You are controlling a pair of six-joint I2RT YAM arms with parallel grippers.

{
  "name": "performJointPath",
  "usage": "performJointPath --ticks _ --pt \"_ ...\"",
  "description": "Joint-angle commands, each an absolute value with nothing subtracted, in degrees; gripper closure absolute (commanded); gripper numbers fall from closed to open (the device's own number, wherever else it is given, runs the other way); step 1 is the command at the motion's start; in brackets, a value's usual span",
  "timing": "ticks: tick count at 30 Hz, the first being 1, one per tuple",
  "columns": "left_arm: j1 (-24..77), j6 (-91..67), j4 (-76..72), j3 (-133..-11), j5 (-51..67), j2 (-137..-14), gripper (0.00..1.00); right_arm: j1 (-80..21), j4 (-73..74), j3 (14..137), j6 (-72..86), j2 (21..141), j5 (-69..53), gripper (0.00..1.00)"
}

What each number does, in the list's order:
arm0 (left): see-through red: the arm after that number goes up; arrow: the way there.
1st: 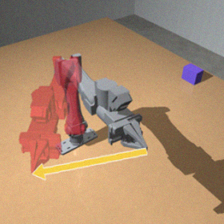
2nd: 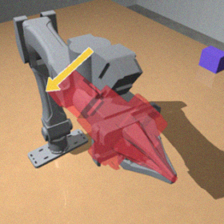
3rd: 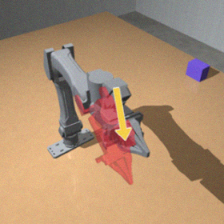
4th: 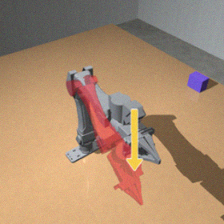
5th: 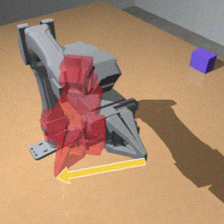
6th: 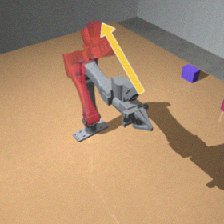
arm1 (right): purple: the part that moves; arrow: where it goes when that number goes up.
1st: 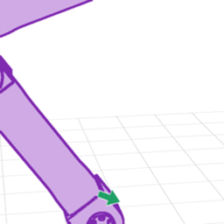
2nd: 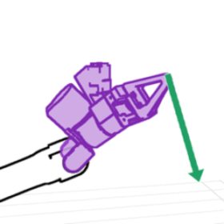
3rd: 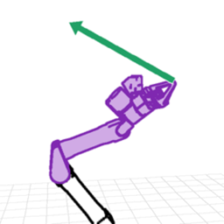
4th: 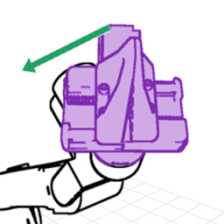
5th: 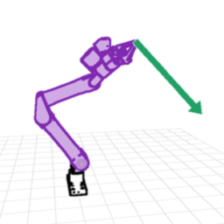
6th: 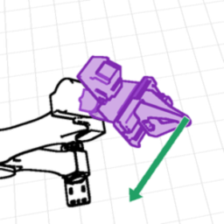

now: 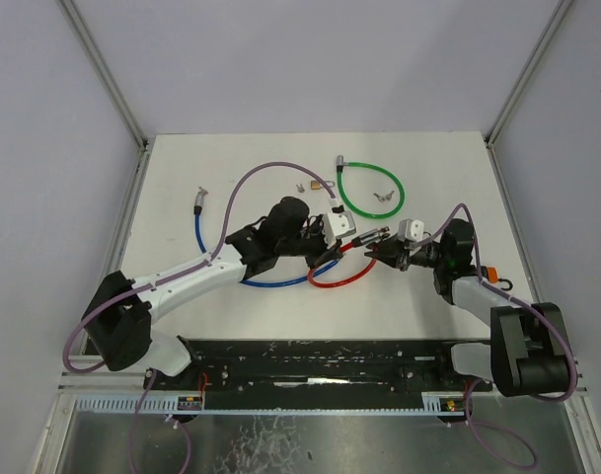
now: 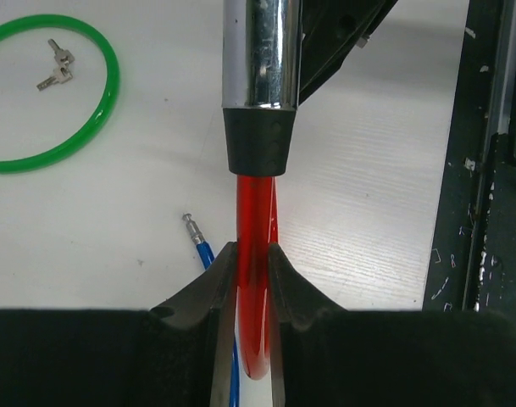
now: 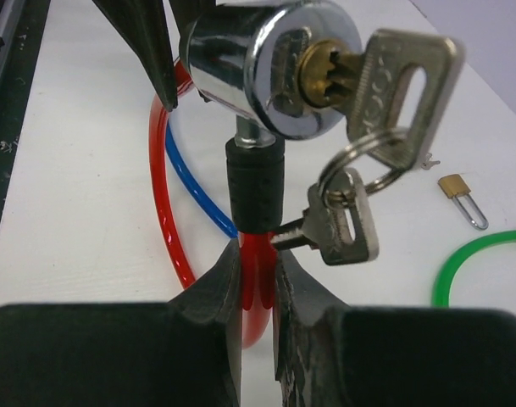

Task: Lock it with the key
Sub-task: Lock the lock at the center of the board.

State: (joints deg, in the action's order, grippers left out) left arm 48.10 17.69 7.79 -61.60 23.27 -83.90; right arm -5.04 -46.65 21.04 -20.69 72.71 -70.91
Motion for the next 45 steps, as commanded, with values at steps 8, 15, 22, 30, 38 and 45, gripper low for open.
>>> performJointPath --ticks 8,15,22,30,38,45 --pt "48.5 14.3 -5.5 -59.7 26.1 -84.1 1.0 -5.7 -32.5 24.9 -28.0 70.4 -72.4 1.0" --pt "48.5 13.1 -7.7 -58.7 25.5 -85.0 1.0 -4.7 -30.9 26.4 -25.4 71.0 -74.3 1.0" --pt "48.8 13.6 -4.0 -60.5 24.9 -86.6 1.0 -3.9 -34.7 26.3 -20.5 70.6 -75.9 1.0" --pt "49.9 17.4 12.0 -69.4 17.5 -91.1 1.0 -3.6 3.5 39.1 -42.3 70.5 -80.8 0.99" --pt "49.9 18.8 14.6 -71.8 15.8 -90.4 1.0 -3.6 32.3 53.2 -59.7 76.8 -82.0 1.0" --pt "50.1 19.7 13.8 -73.7 17.3 -90.1 1.0 -4.8 10.2 49.2 -34.3 70.8 -69.3 1.0"
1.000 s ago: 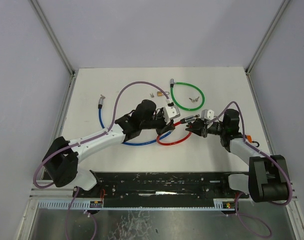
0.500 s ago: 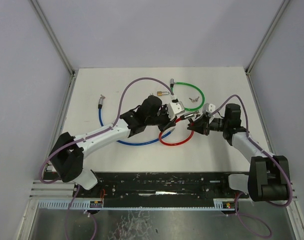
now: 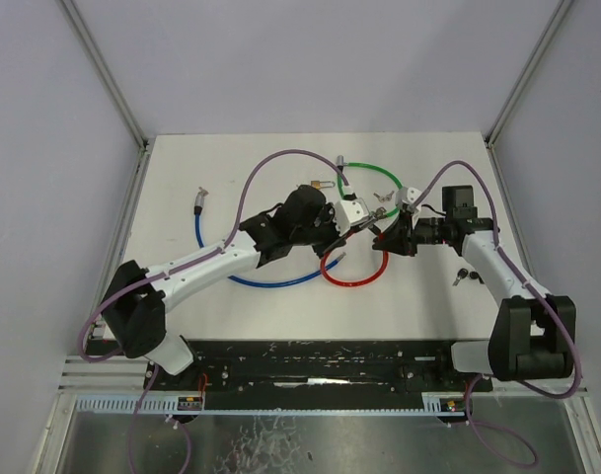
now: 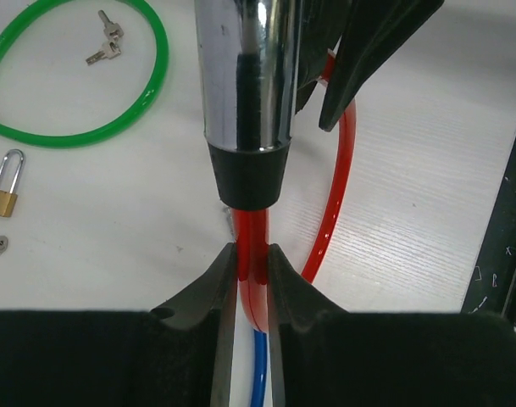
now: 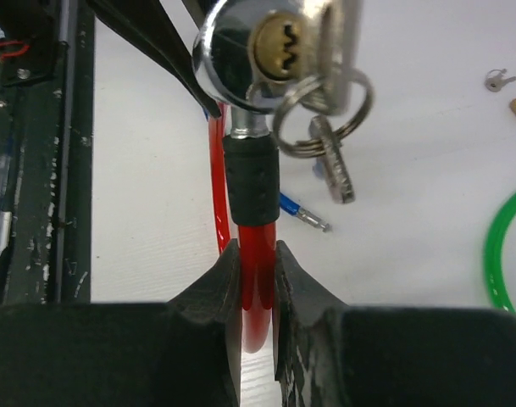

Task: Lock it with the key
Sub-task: Lock the lock at the center of the board.

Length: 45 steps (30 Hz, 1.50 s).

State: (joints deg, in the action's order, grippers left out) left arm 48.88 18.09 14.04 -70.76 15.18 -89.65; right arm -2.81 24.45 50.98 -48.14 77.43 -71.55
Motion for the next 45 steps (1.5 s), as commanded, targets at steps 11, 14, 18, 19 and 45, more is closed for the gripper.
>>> performJointPath --ticks 11,14,18,19,45 --pt "52.8 28.3 19.4 -78.4 8.0 -92.9 1.0 -6.9 -42.8 29.7 -12.5 69.4 -63.4 1.0" --pt "53.8 30.0 20.7 -78.3 6.1 -93.5 1.0 -7.1 -42.8 29.5 -14.4 71.0 -64.1 1.0" --pt "54.7 30.5 21.0 -76.3 4.6 -94.1 1.0 -7.1 -41.8 26.6 -18.3 70.7 -66.1 0.83" --pt "54.7 30.4 21.0 -75.9 4.5 -94.1 1.0 -7.1 -40.5 26.4 -19.1 70.5 -66.6 0.79" --pt "54.2 27.0 22.3 -76.9 1.0 -95.2 1.0 3.5 9.6 35.9 -47.2 65.8 -70.8 0.53"
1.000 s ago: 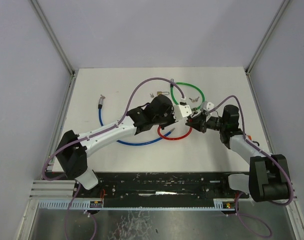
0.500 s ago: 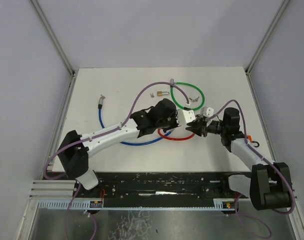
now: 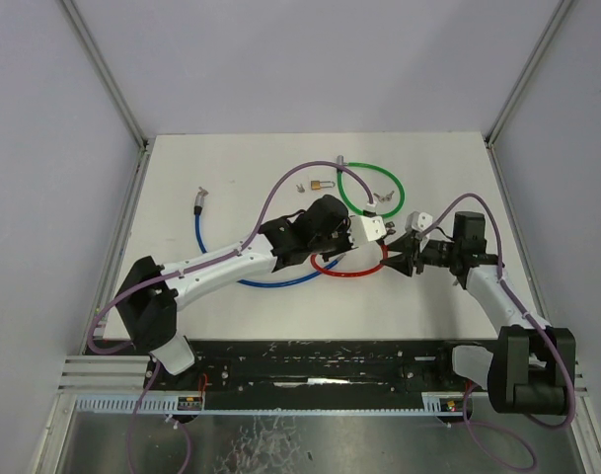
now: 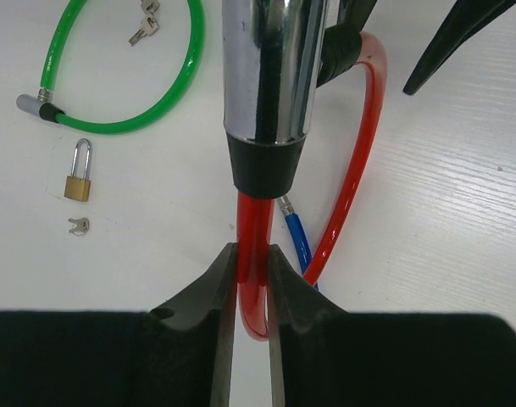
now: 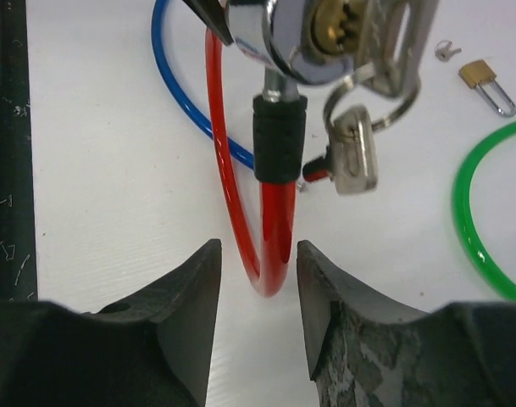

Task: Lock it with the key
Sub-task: Lock the lock at the center of the board.

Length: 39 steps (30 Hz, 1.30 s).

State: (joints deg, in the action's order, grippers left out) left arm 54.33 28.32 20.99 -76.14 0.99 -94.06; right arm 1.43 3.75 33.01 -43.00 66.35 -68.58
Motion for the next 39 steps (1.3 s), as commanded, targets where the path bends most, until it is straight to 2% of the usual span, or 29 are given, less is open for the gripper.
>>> performJointPath --ticks 1,7,10,15,17,21,24,28,30,32,34,37,39 --pt "54.3 26.9 22.3 -76.9 1.0 -95.4 1.0 3.6 9.0 35.9 -46.4 66.2 -71.1 0.53" --pt "54.3 26.9 22.2 -76.9 1.8 -95.3 1.0 2.9 -8.5 32.7 -32.9 70.0 -73.2 0.56" --pt "54.2 26.9 22.0 -76.9 2.3 -95.1 1.0 1.0 -11.9 32.3 -30.4 71.0 -72.1 0.58" --pt "54.2 27.2 22.0 -77.5 2.4 -95.0 1.0 -1.5 -13.1 31.7 -30.1 70.1 -71.3 0.89" --pt "54.2 27.9 22.2 -78.1 3.1 -94.8 1.0 -1.6 -12.3 31.7 -30.1 68.1 -70.5 0.99" --pt "54.9 30.1 24.6 -81.0 3.3 -94.9 1.0 -4.5 -2.7 35.4 -34.8 64.9 -65.9 1.0" --pt "55.3 31.3 25.8 -82.7 2.4 -94.2 1.0 -4.5 1.9 40.5 -32.4 66.6 -65.3 1.0" --pt "55.2 32.3 26.7 -81.5 2.7 -92.8 1.0 -0.2 5.1 46.8 -26.3 71.9 -78.9 1.0" --pt "55.2 32.2 27.1 -80.9 2.8 -92.8 1.0 -2.4 14.8 49.5 -36.7 72.1 -73.6 1.0" --pt "55.3 32.2 27.0 -80.6 3.4 -93.1 1.0 -8.4 9.6 45.3 -36.9 68.2 -60.7 1.0" --pt "55.3 32.2 27.0 -81.3 3.6 -93.8 1.0 -10.0 1.9 40.8 -32.8 65.3 -61.1 1.0" --pt "55.2 32.1 27.0 -82.3 3.8 -94.7 1.0 -10.0 3.4 42.5 -33.7 66.8 -62.8 1.0" --pt "55.2 32.3 27.0 -82.6 3.8 -94.8 1.0 -10.0 -0.1 42.4 -31.2 68.1 -58.8 1.0"
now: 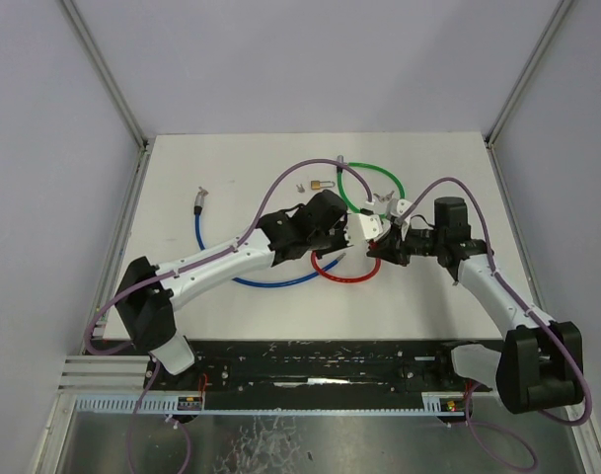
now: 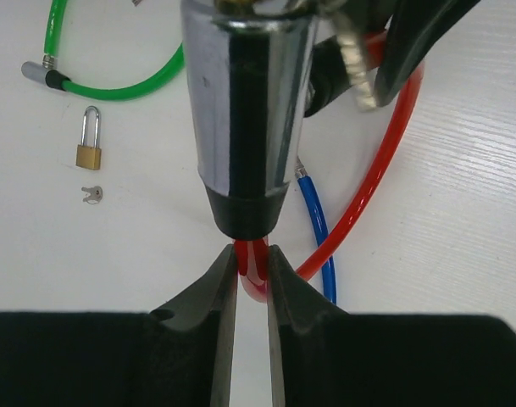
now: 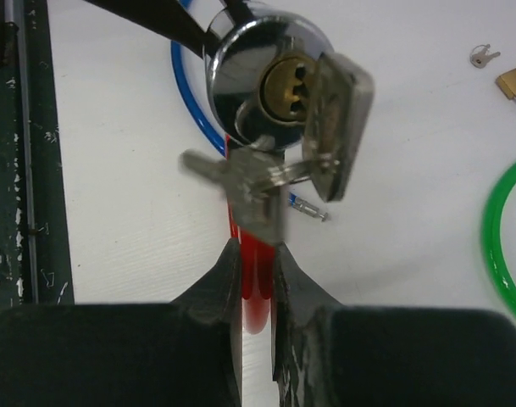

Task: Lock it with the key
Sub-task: Lock the lock at the center of the board.

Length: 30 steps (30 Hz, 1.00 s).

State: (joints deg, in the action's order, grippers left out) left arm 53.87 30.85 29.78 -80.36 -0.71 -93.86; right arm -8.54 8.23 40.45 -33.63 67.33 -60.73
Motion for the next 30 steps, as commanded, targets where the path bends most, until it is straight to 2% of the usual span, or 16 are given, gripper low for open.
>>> performJointPath --ticks 1,8,10,16,21,28,30 --pt "55.3 32.3 26.9 -82.6 3.8 -94.8 1.0 -10.0 -4.0 41.2 -29.1 68.2 -57.4 1.0" --pt "56.7 33.8 26.2 -81.4 1.0 -93.0 1.0 -9.9 -33.8 30.1 -20.0 68.3 -64.3 1.0" --pt "56.8 34.0 26.1 -80.6 1.2 -92.7 1.0 -9.9 -37.2 28.2 -20.4 69.4 -64.1 1.0" --pt "56.8 33.0 25.5 -77.3 1.5 -94.9 1.0 -8.2 -22.8 29.5 -29.0 72.9 -64.6 0.86" --pt "56.7 32.9 24.2 -76.3 1.6 -94.7 1.0 -2.9 -12.5 30.1 -35.2 70.2 -69.7 0.65" --pt "55.8 30.5 24.2 -76.9 2.1 -95.3 1.0 1.4 11.8 35.3 -53.2 65.8 -71.3 0.46" --pt "55.5 30.3 24.3 -77.0 2.1 -95.6 1.0 3.2 22.8 37.9 -65.3 65.9 -70.7 0.42"
